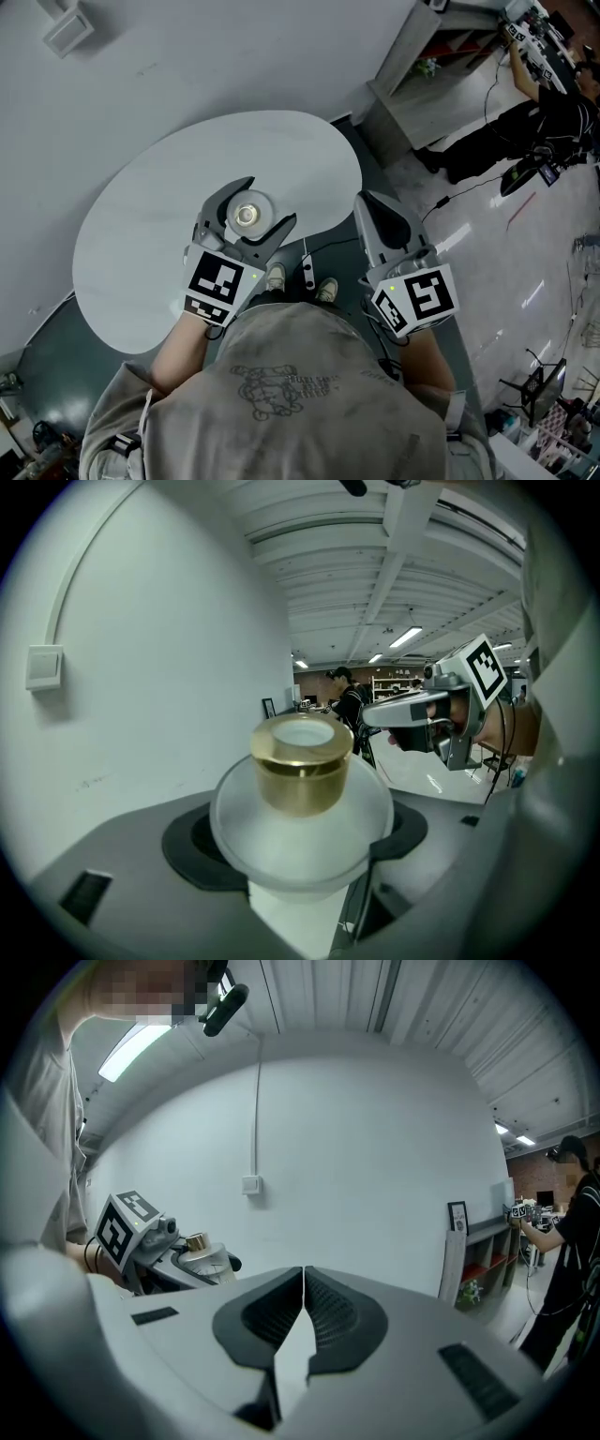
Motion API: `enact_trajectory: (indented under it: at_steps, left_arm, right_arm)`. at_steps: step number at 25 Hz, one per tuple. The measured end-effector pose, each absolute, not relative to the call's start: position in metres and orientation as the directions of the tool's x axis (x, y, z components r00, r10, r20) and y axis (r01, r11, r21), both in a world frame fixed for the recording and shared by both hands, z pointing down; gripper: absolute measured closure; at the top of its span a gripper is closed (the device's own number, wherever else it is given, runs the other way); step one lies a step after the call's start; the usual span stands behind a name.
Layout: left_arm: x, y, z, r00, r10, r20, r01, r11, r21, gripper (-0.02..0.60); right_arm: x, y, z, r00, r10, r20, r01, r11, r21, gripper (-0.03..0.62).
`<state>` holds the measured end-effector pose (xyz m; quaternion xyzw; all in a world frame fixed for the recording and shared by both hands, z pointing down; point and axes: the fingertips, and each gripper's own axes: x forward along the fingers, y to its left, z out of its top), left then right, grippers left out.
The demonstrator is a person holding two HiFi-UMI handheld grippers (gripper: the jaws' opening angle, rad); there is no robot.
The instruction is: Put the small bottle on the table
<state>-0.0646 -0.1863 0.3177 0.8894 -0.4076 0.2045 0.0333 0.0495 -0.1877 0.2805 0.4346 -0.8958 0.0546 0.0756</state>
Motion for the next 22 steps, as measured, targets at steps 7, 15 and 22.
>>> enact_trajectory:
  at_steps: [7, 15, 22]
  left_arm:
    - [-0.057, -0.208, 0.324, 0.585, -0.709, 0.393, -0.733, -0.670, -0.117, 0.239]
    - [-0.045, -0.238, 0.346, 0.603, -0.693, 0.395, -0.710, -0.692, -0.132, 0.239]
    - [-0.039, -0.267, 0.382, 0.605, -0.678, 0.419, -0.721, -0.689, -0.073, 0.239]
  right_arm:
    - [0.056, -0.209, 0.291, -0.607, -0.764, 0.217, -0.783, 0.622, -0.001, 0.563]
    - [0.052, -0.236, 0.302, -0.601, -0.766, 0.229, -0.788, 0.616, -0.007, 0.563]
    - [0.048, -0.259, 0.330, -0.588, -0.760, 0.278, -0.796, 0.604, -0.032, 0.563]
